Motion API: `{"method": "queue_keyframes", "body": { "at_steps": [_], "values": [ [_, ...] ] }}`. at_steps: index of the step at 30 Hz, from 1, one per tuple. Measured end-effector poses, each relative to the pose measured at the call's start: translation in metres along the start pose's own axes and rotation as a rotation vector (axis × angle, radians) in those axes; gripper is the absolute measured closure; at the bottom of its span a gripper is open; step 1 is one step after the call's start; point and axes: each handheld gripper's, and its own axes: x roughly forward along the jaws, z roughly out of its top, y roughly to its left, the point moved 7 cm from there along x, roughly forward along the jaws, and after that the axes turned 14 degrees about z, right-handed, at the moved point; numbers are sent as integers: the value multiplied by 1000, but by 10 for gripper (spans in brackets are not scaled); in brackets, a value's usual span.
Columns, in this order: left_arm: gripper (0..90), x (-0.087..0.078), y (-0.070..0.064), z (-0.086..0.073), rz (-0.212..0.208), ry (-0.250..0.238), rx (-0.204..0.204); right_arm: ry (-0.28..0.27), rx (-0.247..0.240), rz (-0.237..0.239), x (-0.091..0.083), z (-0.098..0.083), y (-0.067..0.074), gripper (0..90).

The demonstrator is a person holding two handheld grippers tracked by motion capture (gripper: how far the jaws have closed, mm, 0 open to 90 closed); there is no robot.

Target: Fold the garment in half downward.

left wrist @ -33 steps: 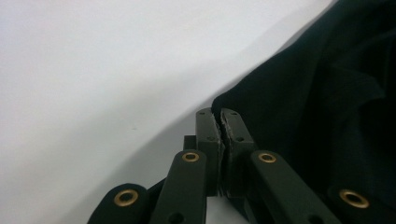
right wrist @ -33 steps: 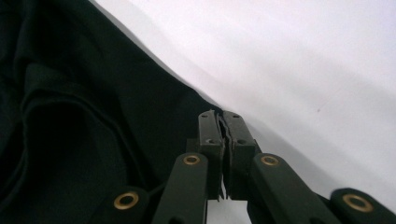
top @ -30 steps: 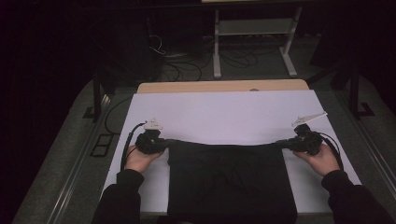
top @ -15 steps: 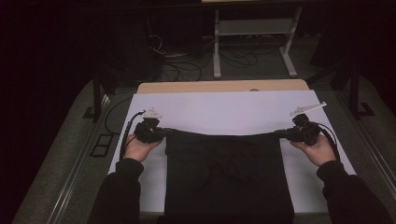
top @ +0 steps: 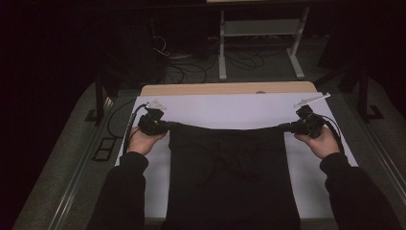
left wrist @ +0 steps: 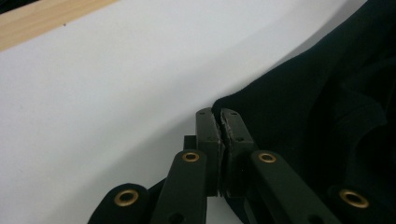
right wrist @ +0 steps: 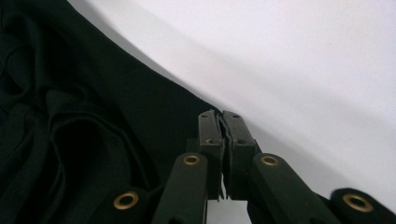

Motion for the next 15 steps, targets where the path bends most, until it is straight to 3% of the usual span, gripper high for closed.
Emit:
{"method": "queue_keyframes", "body": {
  "at_steps": [9, 12, 15],
  "values": [
    [864, 2, 6, 15, 19, -7, -2, -39, 29, -9, -6, 14, -12, 858],
    [864, 3, 9, 19, 24, -37, -34, -42, 42, -20, -6, 18, -17, 858],
    [863, 5, 10, 22, 26, -40, -40, -42, 48, -28, -6, 21, -22, 858]
  ]
}}
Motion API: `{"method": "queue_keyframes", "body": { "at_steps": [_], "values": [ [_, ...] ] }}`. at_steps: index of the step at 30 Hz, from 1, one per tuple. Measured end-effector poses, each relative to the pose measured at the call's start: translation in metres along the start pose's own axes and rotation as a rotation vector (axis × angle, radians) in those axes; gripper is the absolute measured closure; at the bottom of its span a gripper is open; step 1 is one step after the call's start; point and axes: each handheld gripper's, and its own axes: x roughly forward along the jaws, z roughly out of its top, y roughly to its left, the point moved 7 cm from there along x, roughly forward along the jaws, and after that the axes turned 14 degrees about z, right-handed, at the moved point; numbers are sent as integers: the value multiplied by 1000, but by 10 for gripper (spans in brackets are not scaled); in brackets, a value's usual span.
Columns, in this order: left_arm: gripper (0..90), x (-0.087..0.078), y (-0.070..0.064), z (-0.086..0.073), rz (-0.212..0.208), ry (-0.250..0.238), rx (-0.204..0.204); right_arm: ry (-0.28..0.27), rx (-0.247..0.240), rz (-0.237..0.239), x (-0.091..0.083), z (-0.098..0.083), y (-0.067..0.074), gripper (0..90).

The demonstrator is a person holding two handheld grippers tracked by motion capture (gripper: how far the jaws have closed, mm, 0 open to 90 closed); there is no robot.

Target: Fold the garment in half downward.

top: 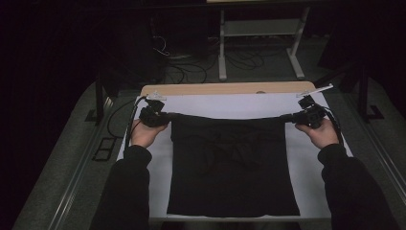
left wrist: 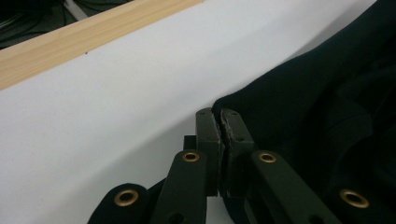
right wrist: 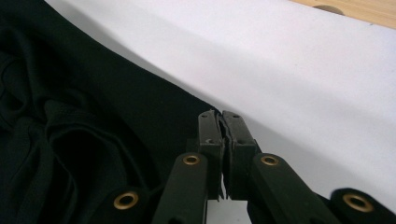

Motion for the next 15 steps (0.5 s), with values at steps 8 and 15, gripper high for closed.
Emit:
{"method": "queue_keyframes", "body": {
  "at_steps": [8, 15],
  "values": [
    [863, 4, 4, 9, 8, -19, -13, -31, 28, -8, 2, 9, -9, 858],
    [863, 8, 7, 14, 15, 5, 3, -31, 33, -4, 5, 12, -15, 858]
  ]
}}
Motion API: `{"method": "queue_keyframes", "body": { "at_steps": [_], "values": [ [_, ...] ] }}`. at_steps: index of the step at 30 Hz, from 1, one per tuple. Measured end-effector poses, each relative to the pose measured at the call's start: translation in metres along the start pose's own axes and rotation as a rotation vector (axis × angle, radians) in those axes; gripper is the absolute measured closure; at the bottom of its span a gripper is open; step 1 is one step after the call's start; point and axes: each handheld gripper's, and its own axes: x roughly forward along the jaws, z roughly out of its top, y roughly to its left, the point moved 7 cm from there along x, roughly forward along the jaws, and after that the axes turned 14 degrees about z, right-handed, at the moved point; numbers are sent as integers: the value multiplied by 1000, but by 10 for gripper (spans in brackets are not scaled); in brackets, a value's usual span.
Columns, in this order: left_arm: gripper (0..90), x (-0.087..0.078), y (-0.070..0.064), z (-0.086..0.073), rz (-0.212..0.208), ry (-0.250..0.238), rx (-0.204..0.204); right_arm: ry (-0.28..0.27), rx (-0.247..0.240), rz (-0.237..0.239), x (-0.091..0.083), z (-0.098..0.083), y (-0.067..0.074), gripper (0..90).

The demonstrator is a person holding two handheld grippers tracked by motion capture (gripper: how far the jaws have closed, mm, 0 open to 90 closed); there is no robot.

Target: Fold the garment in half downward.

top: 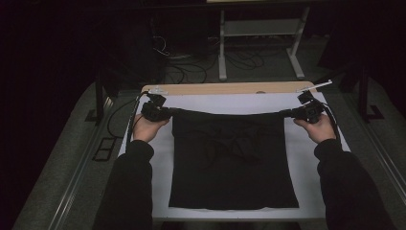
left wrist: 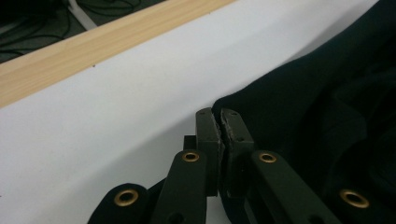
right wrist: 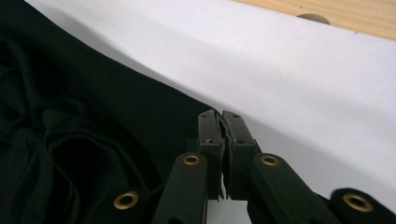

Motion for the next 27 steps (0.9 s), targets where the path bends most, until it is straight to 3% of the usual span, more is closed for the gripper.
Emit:
{"method": "queue_keyframes", "body": {
  "at_steps": [15, 17, 27],
  "values": [
    [863, 14, 16, 27, 23, -14, -19, -9, -13, -24, -2, 34, -13, 858],
    [861, 13, 17, 28, 11, -16, -18, -7, -16, -30, -2, 37, -14, 858],
    [860, 17, 23, 27, 27, -15, -4, -11, -13, -46, 4, 40, -15, 857]
  ]
}}
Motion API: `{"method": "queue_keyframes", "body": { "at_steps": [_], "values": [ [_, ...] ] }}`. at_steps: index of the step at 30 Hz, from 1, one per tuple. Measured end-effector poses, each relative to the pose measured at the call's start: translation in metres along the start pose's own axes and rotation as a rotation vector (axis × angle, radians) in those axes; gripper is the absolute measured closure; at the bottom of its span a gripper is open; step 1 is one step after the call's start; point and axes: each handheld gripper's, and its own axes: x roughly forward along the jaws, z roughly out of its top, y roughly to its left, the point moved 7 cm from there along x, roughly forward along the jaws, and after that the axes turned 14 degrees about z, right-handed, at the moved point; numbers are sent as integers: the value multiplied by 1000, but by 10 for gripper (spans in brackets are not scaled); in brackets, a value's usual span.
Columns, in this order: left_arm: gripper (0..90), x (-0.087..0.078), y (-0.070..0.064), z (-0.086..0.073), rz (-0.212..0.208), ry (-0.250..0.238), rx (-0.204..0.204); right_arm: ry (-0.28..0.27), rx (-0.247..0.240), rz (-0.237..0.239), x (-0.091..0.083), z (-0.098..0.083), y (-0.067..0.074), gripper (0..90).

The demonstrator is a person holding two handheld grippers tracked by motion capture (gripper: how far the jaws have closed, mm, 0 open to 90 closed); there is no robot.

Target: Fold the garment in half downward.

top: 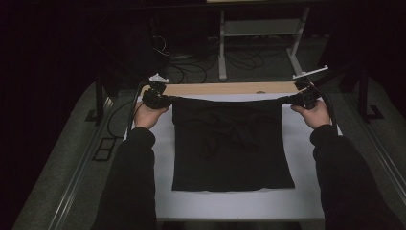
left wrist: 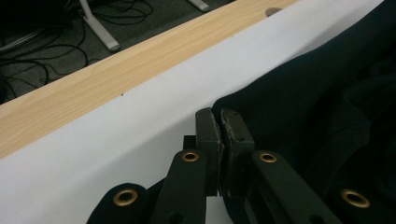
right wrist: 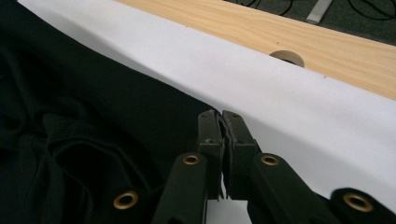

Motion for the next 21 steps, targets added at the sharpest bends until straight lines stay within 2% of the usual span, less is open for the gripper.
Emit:
{"method": "queue_keyframes", "body": {
  "at_steps": [9, 14, 16, 18, 20, 21],
  "values": [
    [852, 20, -2, -13, 1, 47, 8, 38, 32, -11, 19, -8, -10, 853],
    [840, 30, -4, -24, -5, 78, -8, 49, 65, 2, 29, -13, -15, 842],
    [815, 31, -6, -28, -11, 83, -14, 48, 79, 14, 32, -15, -16, 835],
    [752, 31, -5, -30, 14, 88, -12, 47, 93, 18, 34, -17, -16, 791],
    [722, 30, -3, -32, 8, 81, -46, 35, 104, 22, 34, -17, -17, 755],
    [678, 29, -1, -32, 16, 80, -56, 31, 106, 26, 33, -17, -16, 737]
  ]
}}
